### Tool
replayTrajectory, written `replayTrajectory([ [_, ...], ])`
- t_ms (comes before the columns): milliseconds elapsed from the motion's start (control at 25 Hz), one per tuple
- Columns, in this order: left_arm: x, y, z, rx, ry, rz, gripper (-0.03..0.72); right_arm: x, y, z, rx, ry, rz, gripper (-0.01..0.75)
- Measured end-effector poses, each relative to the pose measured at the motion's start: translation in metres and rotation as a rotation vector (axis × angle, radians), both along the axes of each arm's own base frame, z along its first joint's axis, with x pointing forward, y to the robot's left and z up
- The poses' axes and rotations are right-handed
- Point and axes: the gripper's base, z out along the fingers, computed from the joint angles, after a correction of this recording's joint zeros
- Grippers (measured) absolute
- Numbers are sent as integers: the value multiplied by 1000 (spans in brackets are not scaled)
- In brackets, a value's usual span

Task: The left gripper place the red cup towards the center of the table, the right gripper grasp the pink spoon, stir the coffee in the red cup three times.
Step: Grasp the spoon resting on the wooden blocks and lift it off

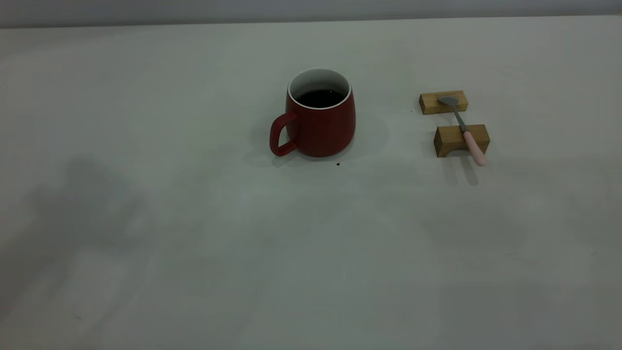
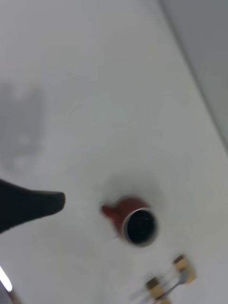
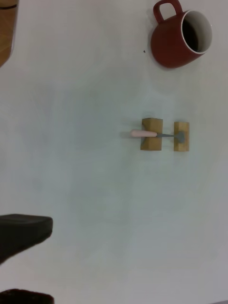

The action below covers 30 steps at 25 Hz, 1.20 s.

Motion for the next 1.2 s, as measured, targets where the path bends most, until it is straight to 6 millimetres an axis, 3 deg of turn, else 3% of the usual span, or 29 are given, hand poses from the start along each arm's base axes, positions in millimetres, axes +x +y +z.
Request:
replayTrajectory([
  [120,-41,8,-23,-1,50,12,586,0,0,0,0,0,0,331],
  [440,-127,24,-122,15,252,56,586,0,0,0,0,0,0,331],
  [760,-178,40,-184,64,257,98,586,0,0,0,0,0,0,331],
  [840,-187,42,-191,60,216,103,586,0,0,0,0,0,0,331],
  [1200,-221,49,-184,-5,-55,121,586,0,1,0,6,0,4,331],
])
